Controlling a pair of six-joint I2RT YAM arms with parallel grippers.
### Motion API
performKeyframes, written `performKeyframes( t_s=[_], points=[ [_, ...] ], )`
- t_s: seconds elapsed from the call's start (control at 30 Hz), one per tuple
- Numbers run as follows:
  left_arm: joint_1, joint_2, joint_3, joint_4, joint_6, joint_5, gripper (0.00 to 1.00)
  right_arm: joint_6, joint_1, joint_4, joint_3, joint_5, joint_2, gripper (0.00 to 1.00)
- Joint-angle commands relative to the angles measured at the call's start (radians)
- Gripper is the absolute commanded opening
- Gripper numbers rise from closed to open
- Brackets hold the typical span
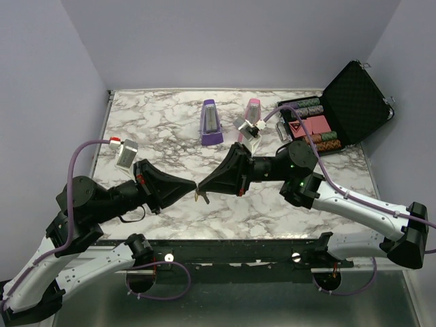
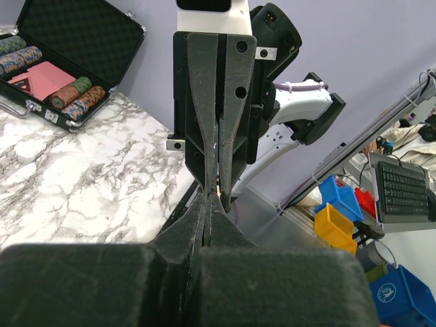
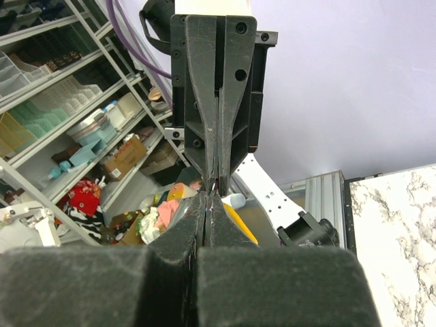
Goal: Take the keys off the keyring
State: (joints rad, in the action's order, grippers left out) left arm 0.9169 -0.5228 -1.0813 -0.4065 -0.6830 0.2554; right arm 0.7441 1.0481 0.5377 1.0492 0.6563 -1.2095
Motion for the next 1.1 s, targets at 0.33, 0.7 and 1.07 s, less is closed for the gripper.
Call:
performKeyframes(
  t_s=[0.33, 0.7, 1.07],
  points=[
    [0.007, -0.006, 0.035, 0.115, -0.044, -0.033, 0.0, -0.003, 0.009, 0.033, -0.034, -0.053, -0.005, 0.01],
    [0.007, -0.022, 0.034, 0.12, -0.043, -0.01, 0.0, -0.002, 0.009, 0.041, -0.041, -0.055, -0.004, 0.01],
    [0.008, -0.036, 0.008, 0.095, -0.033, -0.004, 0.0, -0.005, 0.007, 0.031, -0.041, -0.055, -0.004, 0.01]
  ],
)
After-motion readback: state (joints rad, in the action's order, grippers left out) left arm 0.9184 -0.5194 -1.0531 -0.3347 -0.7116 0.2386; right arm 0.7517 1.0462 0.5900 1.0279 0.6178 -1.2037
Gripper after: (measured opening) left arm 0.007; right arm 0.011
